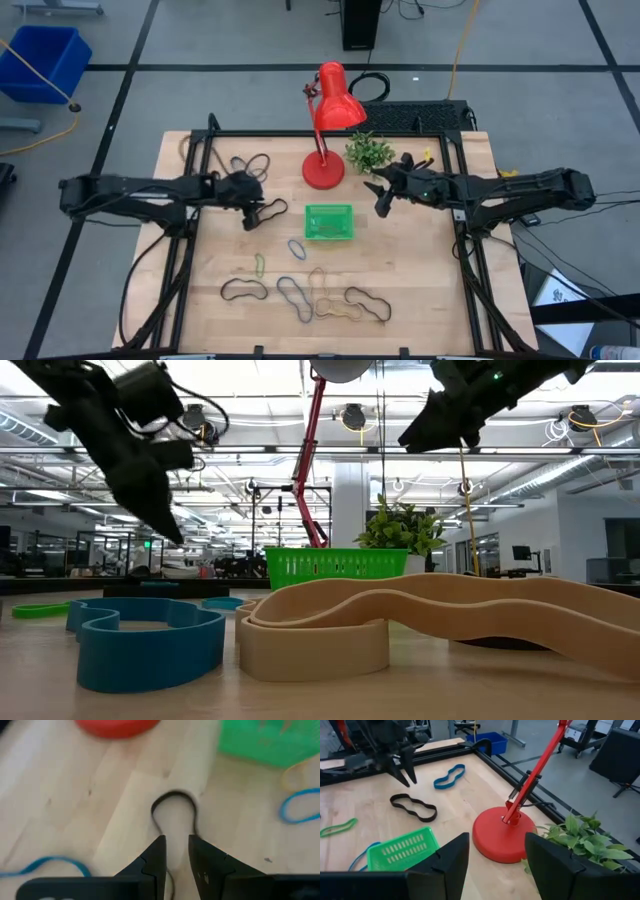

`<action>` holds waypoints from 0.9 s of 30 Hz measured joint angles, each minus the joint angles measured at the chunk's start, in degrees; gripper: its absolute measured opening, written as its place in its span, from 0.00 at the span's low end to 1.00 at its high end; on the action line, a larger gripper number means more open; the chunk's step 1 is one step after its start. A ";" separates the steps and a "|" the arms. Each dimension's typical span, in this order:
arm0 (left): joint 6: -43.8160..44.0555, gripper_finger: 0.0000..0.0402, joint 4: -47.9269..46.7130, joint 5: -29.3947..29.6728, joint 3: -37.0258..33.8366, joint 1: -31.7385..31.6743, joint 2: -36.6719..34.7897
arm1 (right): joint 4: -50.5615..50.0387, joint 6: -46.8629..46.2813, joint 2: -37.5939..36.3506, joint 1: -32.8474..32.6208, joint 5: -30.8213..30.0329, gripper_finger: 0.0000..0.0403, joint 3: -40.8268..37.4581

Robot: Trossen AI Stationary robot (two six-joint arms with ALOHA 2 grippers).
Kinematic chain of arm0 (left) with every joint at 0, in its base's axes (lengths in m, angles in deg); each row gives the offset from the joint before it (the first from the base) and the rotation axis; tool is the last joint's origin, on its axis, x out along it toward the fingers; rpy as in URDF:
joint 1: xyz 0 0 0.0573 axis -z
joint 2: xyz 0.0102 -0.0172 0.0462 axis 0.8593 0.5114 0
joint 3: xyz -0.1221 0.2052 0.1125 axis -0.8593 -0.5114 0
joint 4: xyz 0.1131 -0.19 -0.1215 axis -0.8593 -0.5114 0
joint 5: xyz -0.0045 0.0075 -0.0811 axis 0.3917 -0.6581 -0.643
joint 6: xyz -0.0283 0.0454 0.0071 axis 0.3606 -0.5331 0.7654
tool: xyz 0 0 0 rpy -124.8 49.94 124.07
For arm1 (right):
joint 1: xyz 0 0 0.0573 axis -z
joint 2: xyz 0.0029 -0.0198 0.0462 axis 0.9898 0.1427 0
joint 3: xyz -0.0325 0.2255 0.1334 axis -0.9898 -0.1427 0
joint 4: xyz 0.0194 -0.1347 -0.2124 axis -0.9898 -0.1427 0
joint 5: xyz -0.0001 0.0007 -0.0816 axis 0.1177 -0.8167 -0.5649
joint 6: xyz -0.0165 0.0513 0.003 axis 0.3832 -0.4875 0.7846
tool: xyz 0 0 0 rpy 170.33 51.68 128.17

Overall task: Pick and place rubber bands into bin
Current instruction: Put the top left black rubber band into the green bin

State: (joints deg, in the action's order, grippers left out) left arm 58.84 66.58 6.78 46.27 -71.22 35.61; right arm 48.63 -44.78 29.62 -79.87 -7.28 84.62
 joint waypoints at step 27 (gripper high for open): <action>0.76 0.22 0.17 1.37 0.88 0.01 16.72 | 11.27 -2.03 -0.07 -0.02 0.07 0.45 -8.36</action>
State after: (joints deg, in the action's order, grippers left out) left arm 59.61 66.75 8.15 47.15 -71.21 52.33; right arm 59.90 -46.81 29.56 -79.88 -7.21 76.27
